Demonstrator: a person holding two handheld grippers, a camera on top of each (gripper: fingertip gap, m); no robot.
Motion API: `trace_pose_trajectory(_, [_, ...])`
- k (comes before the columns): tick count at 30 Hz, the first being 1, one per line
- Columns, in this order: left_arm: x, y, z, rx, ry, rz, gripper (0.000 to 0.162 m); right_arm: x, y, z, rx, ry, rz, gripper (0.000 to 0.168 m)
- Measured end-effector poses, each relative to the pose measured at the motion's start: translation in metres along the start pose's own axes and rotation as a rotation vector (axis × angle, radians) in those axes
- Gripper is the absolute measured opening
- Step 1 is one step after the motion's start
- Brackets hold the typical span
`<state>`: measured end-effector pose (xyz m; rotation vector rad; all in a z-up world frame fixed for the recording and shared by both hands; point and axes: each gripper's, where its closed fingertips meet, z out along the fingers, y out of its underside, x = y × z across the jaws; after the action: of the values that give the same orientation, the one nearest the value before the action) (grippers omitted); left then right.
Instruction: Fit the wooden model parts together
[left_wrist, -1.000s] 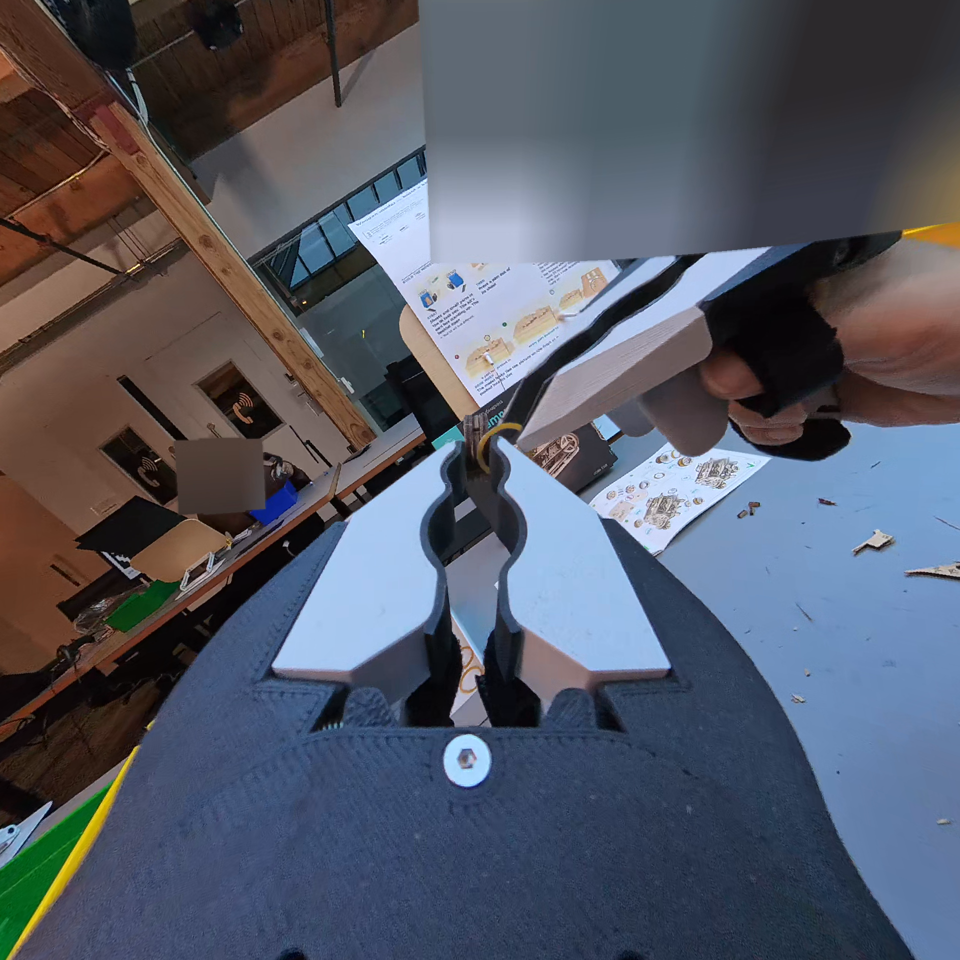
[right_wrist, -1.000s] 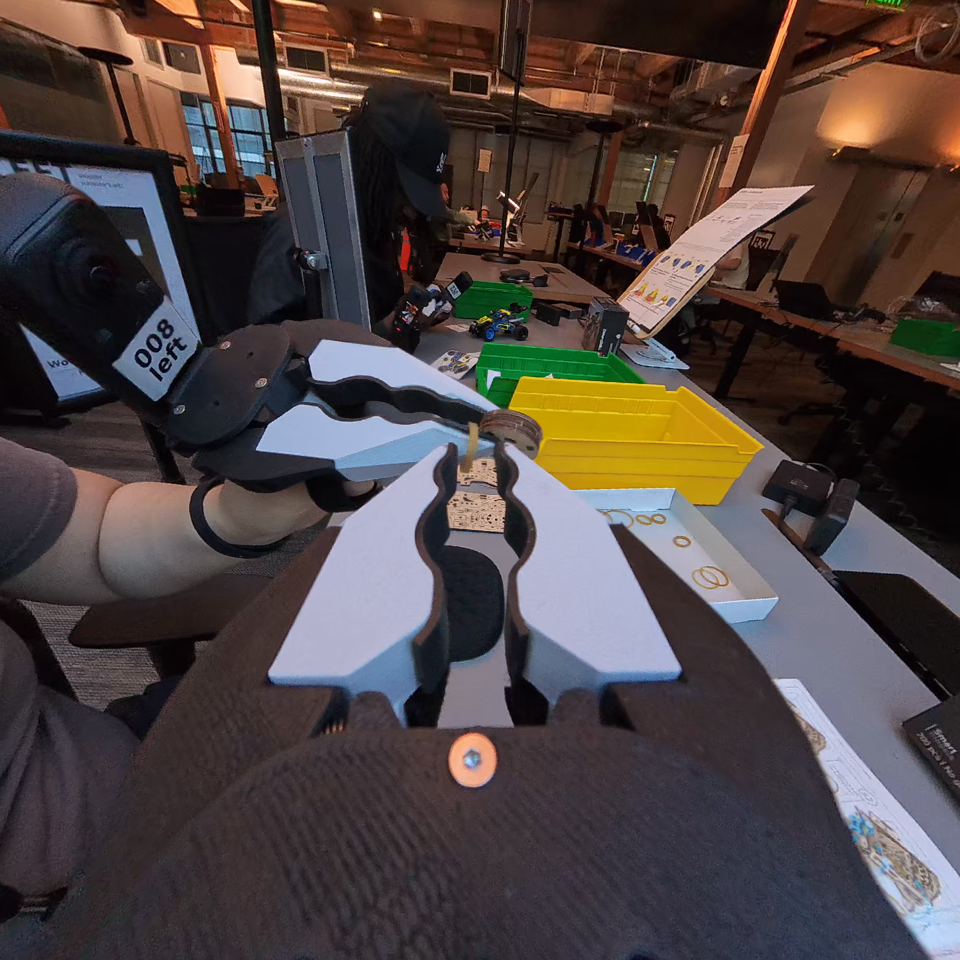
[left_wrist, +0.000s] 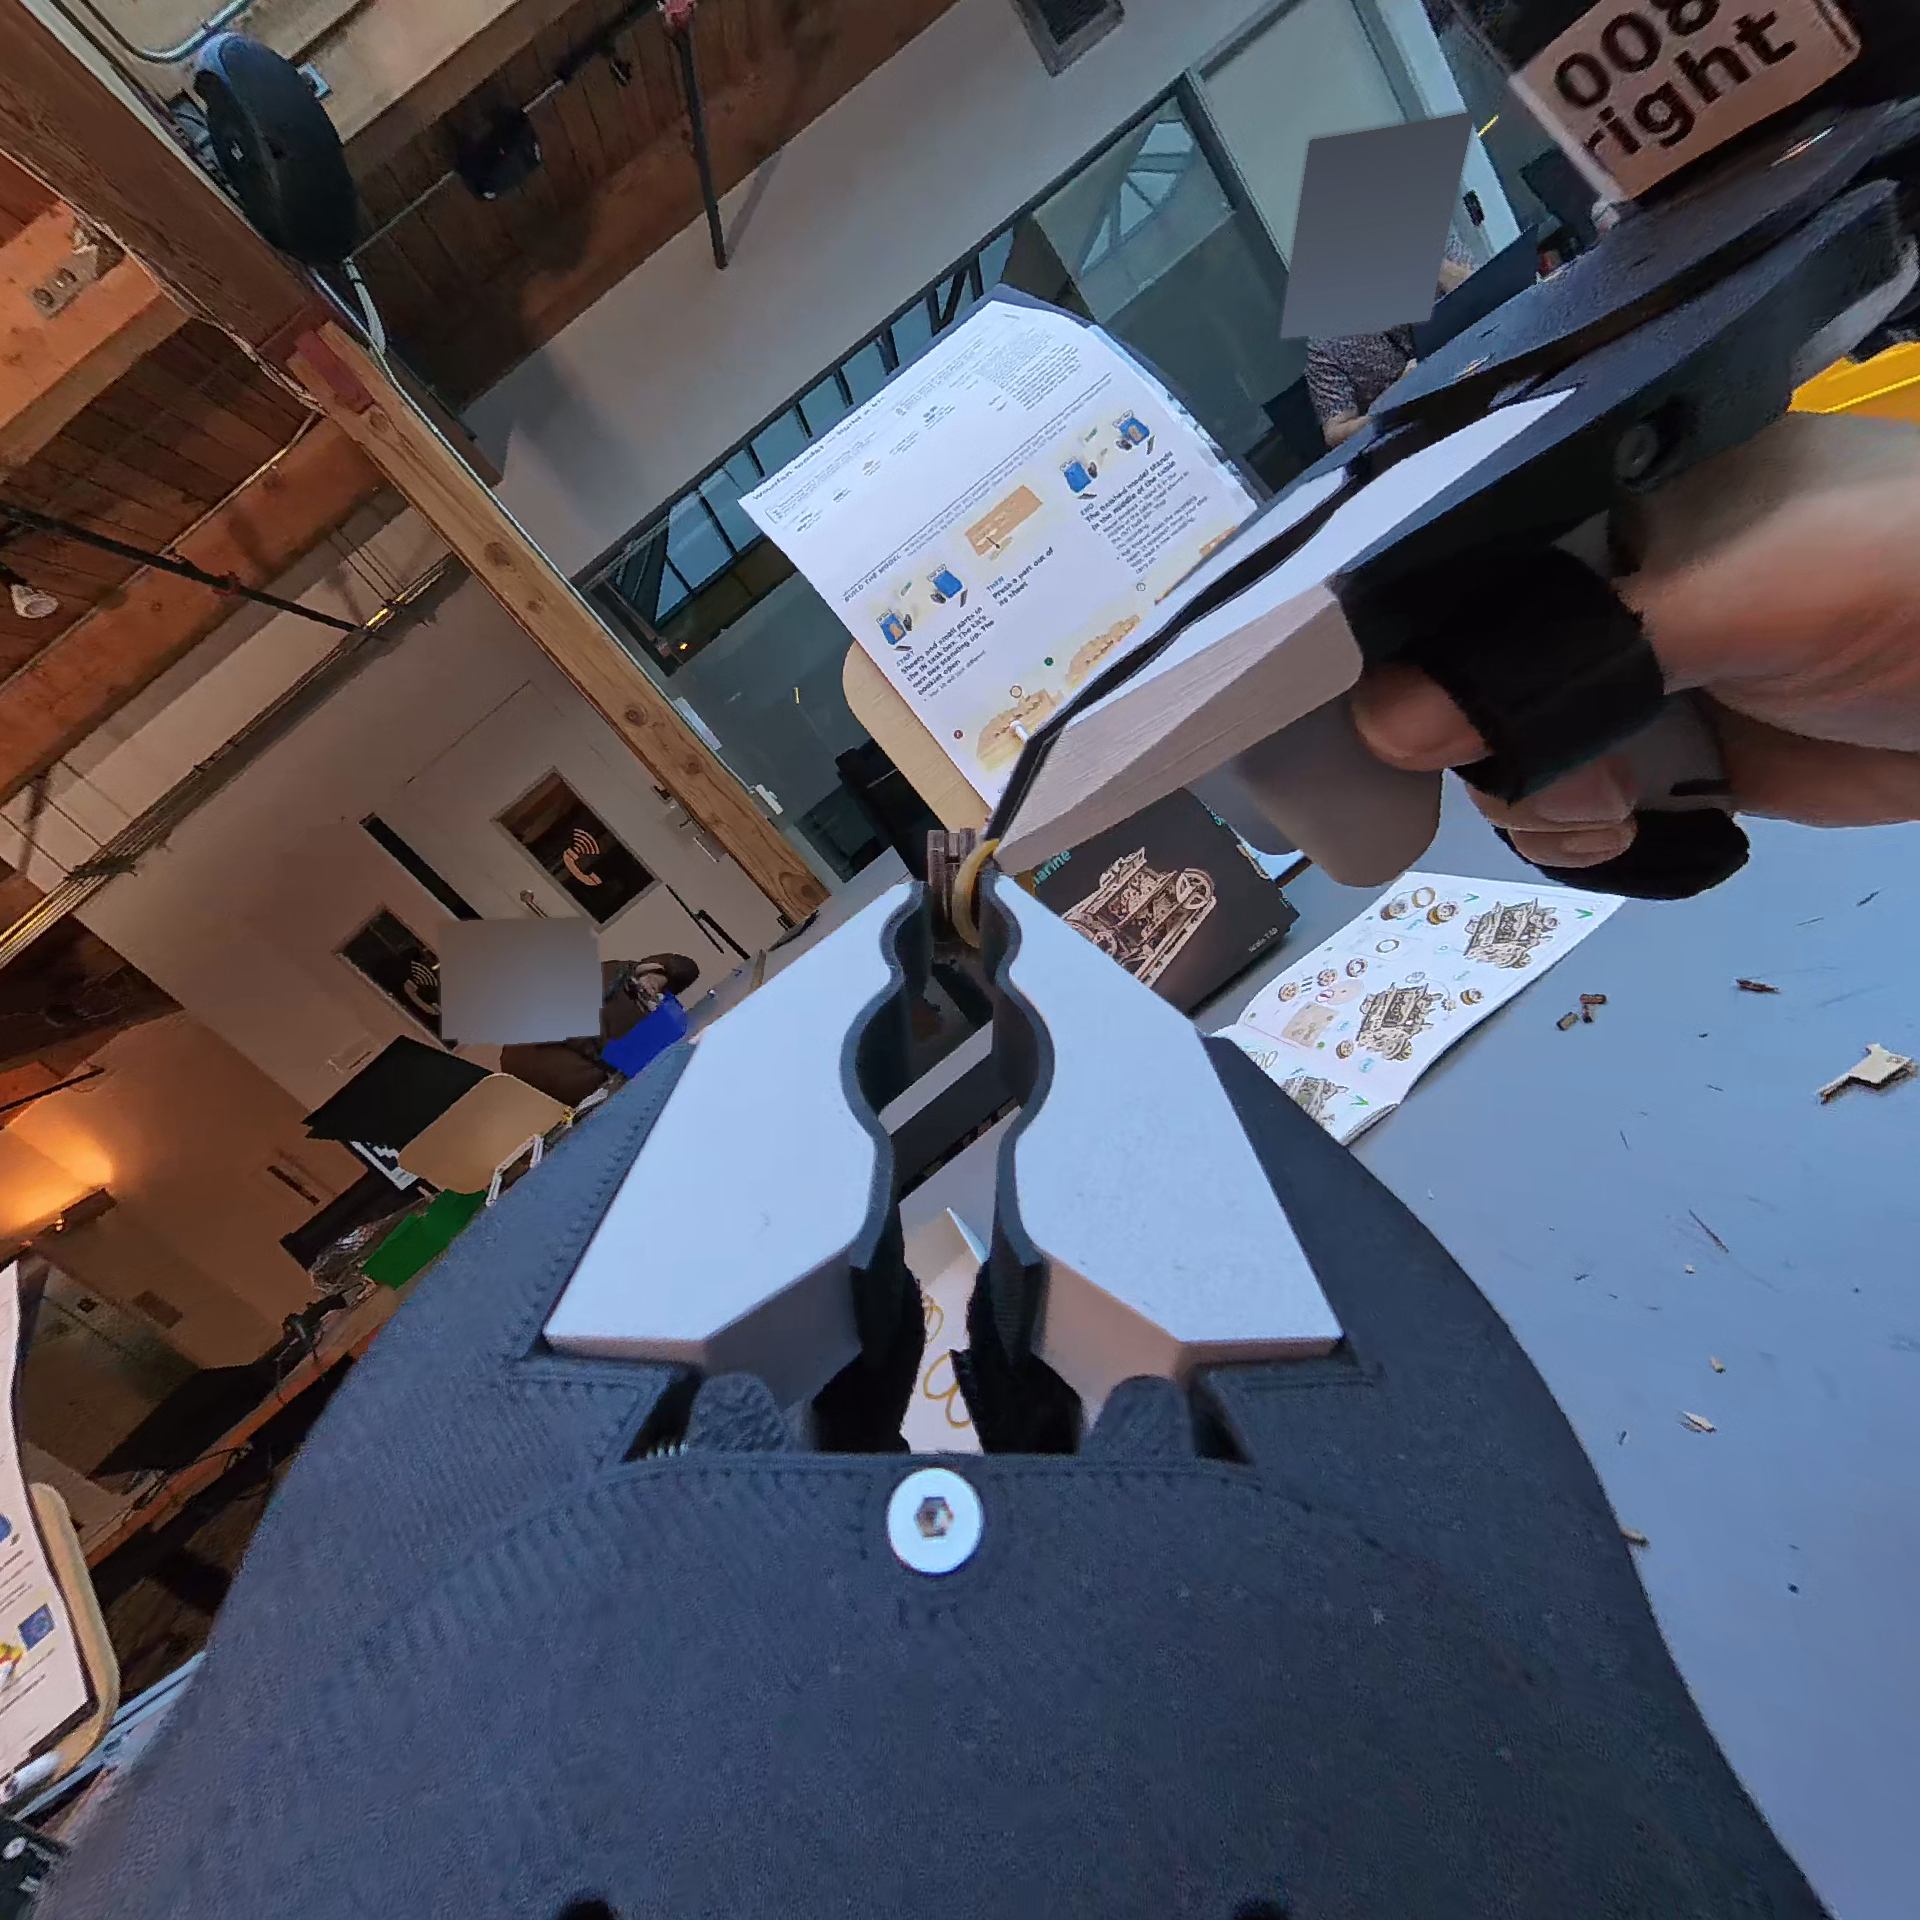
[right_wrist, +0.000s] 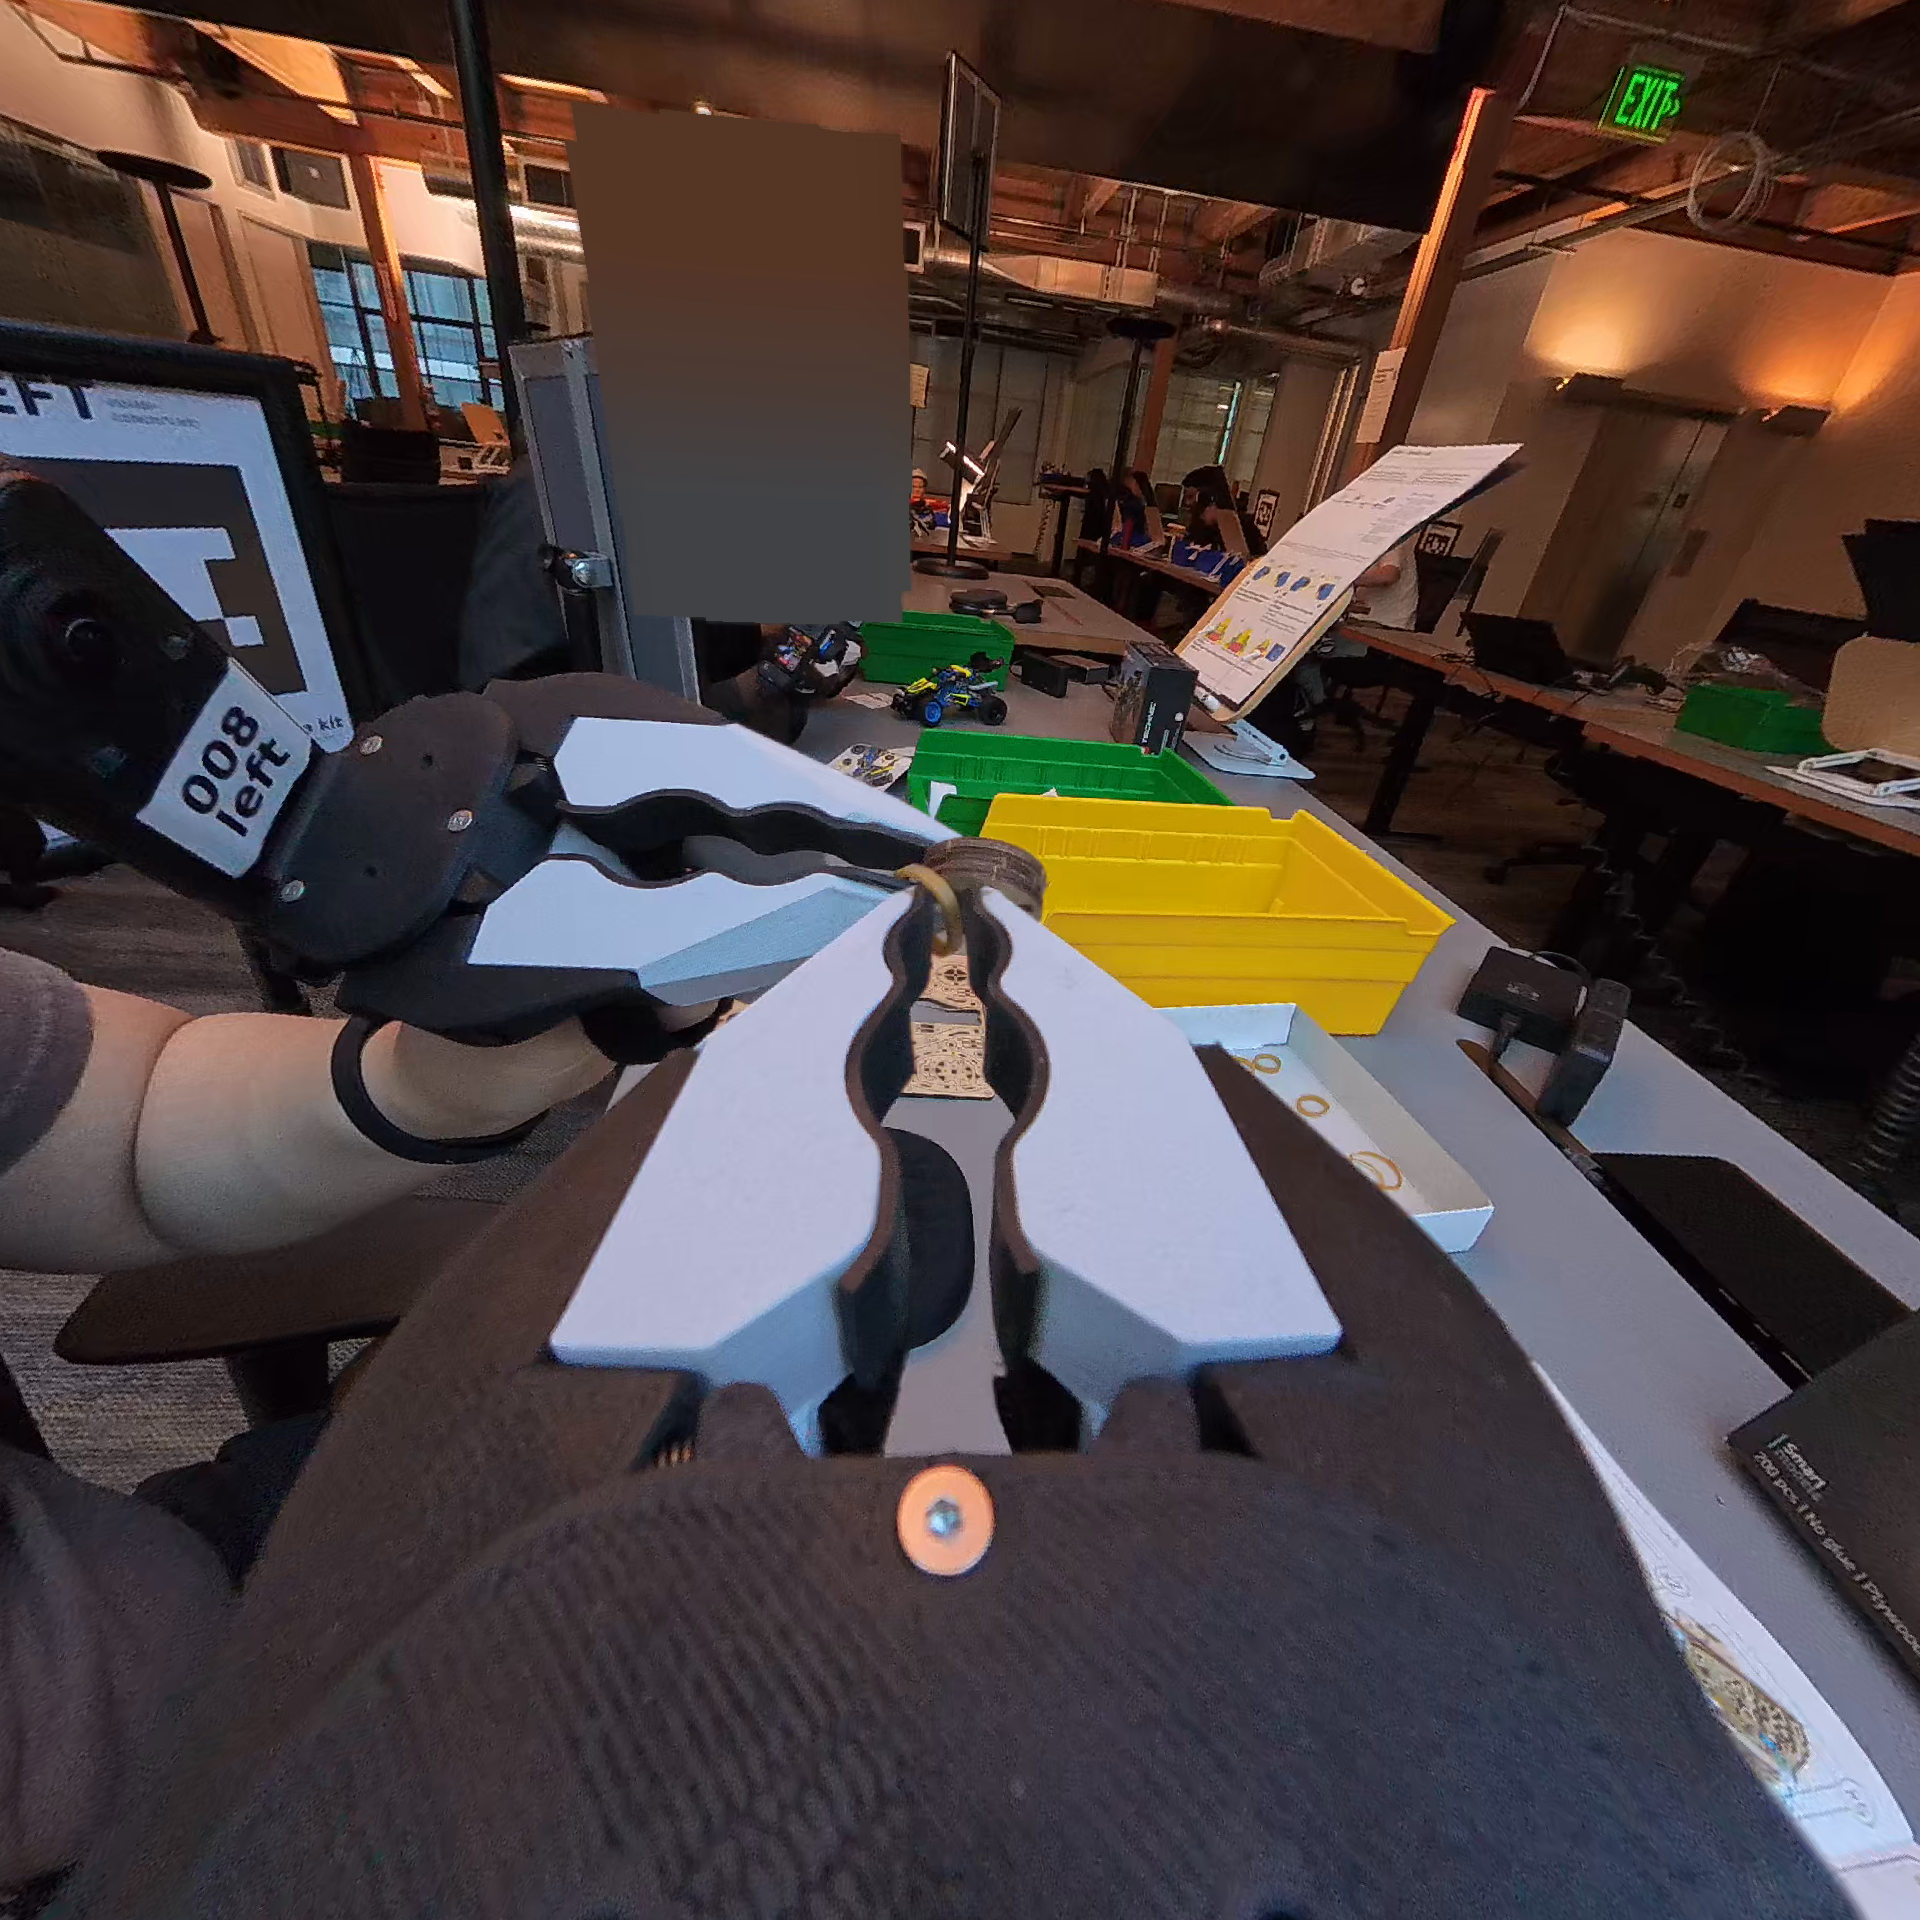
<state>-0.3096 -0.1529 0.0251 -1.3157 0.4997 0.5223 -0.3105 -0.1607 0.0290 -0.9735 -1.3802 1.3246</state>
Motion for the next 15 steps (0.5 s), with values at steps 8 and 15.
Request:
trace_pose_trajectory(8, [-0.0002,-0.0032,0.0014,0.011,0.012,-0.027,0.007,0.0008,-0.0005,-0.0023,-0.028,0.016,-0.047,0.005])
trace_pose_trajectory(15, [0.0022,-0.0038,0.0012,0.015,0.038,-0.061,0.006,0.0014,-0.0001,-0.0038,-0.008,-0.012,-0.025,0.000])
